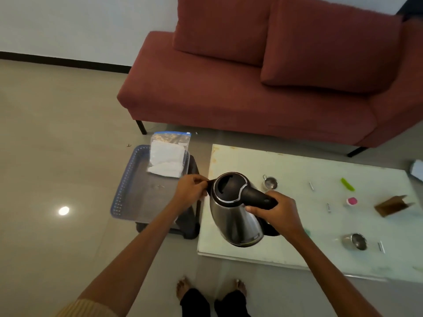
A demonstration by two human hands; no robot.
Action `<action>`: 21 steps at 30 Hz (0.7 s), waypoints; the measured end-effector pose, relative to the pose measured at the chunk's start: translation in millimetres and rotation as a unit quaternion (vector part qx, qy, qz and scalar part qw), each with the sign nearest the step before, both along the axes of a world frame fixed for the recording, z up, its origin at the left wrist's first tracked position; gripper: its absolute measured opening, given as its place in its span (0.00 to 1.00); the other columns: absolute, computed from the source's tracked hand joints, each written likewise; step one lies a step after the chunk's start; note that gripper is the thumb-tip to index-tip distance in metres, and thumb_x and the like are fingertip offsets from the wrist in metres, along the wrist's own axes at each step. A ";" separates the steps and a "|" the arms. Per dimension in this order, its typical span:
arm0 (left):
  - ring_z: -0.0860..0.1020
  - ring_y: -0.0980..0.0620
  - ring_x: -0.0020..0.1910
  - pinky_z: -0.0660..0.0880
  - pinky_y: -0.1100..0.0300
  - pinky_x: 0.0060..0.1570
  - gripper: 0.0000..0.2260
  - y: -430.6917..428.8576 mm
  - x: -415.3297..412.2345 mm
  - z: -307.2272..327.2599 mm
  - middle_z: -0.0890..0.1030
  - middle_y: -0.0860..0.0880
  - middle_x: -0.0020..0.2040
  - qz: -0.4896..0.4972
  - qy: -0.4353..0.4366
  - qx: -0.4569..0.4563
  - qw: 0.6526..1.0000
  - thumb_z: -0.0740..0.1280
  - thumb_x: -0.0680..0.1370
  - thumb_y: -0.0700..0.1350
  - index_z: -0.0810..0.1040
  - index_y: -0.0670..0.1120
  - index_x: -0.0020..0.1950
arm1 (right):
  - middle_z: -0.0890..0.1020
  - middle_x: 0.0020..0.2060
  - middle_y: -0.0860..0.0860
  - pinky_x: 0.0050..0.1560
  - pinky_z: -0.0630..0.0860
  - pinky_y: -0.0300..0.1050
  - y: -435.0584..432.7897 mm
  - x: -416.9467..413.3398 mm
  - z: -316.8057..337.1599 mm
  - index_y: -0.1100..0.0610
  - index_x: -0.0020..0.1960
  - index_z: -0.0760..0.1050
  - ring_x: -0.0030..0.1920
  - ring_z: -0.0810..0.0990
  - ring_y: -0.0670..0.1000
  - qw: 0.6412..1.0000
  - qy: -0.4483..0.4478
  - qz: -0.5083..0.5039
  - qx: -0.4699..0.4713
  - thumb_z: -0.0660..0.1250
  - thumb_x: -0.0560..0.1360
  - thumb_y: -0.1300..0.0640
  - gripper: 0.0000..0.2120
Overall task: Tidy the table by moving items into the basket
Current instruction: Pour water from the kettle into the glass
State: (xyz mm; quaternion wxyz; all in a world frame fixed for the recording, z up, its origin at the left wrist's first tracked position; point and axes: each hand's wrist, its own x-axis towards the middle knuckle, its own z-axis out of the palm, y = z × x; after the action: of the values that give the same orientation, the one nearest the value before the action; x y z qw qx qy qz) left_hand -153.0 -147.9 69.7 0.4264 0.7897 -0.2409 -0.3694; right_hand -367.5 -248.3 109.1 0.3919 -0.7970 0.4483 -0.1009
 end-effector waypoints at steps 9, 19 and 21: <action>0.75 0.56 0.27 0.73 0.66 0.31 0.11 -57.7 -106.9 -90.7 0.79 0.47 0.31 -0.029 0.063 0.029 0.997 0.61 0.75 0.34 0.81 0.38 0.52 | 0.78 0.29 0.47 0.36 0.76 0.46 -46.1 -98.2 -54.0 0.53 0.40 0.78 0.34 0.78 0.53 0.996 0.032 -0.027 -0.078 0.80 0.56 0.48 0.18; 0.68 0.46 0.66 0.66 0.52 0.66 0.23 -29.1 -124.1 -196.0 0.71 0.47 0.66 0.036 -0.084 0.087 0.992 0.71 0.72 0.41 0.70 0.47 0.66 | 0.85 0.38 0.49 0.39 0.72 0.35 -53.9 -118.4 -120.3 0.50 0.53 0.81 0.37 0.81 0.51 0.990 0.056 0.025 -0.129 0.80 0.56 0.47 0.26; 0.63 0.46 0.70 0.62 0.53 0.68 0.32 -23.6 -120.2 -208.7 0.64 0.46 0.72 0.001 -0.088 0.118 0.989 0.72 0.71 0.43 0.62 0.46 0.72 | 0.86 0.38 0.50 0.40 0.74 0.39 -51.0 -115.7 -126.9 0.49 0.53 0.81 0.37 0.83 0.52 0.988 0.055 0.027 -0.139 0.81 0.56 0.47 0.27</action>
State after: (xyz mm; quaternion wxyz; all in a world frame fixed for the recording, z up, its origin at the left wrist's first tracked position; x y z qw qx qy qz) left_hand -273.2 -171.5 -139.0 0.3083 0.8640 -0.2312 -0.3240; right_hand -483.2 -299.4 -17.7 0.2548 -0.8599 0.4291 -0.1074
